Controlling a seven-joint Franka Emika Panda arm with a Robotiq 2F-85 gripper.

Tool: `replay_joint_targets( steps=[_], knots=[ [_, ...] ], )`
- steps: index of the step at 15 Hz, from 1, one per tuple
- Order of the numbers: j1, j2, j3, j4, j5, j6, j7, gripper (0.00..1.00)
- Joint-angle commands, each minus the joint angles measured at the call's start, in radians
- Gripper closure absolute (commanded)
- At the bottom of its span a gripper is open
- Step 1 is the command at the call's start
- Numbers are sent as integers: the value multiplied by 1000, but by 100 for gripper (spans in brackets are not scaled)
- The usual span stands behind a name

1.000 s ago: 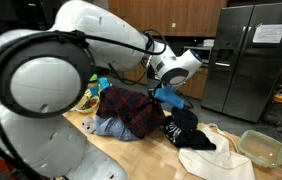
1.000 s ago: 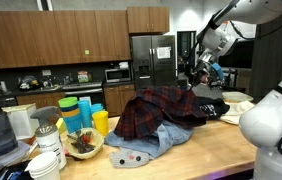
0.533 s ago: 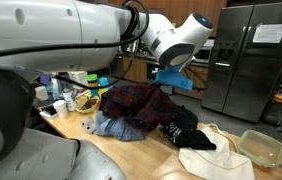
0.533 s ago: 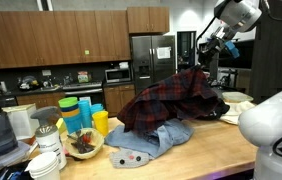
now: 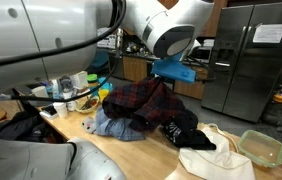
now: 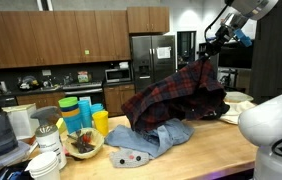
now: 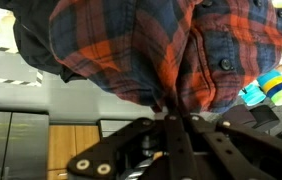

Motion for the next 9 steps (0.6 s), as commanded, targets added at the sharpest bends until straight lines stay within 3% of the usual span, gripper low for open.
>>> replay_joint_targets(
  steps=[1, 9],
  knots=[
    [-3, -12, -42, 23, -53, 4, 63, 99],
    [-4, 13, -148, 48, -61, 22, 121, 99]
  ],
)
